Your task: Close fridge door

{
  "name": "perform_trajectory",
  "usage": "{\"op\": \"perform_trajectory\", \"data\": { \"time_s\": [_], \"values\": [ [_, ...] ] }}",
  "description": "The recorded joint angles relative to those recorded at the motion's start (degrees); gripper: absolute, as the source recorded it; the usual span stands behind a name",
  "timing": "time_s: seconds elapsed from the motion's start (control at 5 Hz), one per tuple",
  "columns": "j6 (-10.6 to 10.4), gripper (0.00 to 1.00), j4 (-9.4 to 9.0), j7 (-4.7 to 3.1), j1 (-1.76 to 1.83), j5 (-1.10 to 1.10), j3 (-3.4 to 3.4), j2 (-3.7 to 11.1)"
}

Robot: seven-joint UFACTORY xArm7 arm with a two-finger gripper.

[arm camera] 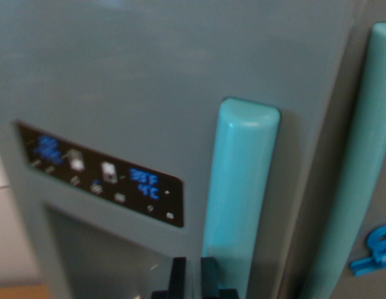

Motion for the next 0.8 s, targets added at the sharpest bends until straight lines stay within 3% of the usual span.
{"op": "perform_trajectory", "data": {
  "time_s": [0.2, 0.4, 0.6, 0.8],
  "values": [
    [0.0, 1.0, 0.0, 0.0, 0.0, 0.0, 0.0, 0.0],
    [-0.9, 1.0, 2.14, 0.0, 0.0, 0.0, -1.36, 3.27],
    [-0.9, 1.0, 2.14, 0.0, 0.0, 0.0, -1.36, 3.27],
    [-1.0, 1.0, 4.23, 0.0, 0.0, 0.0, -2.75, 6.5]
  ]
}}
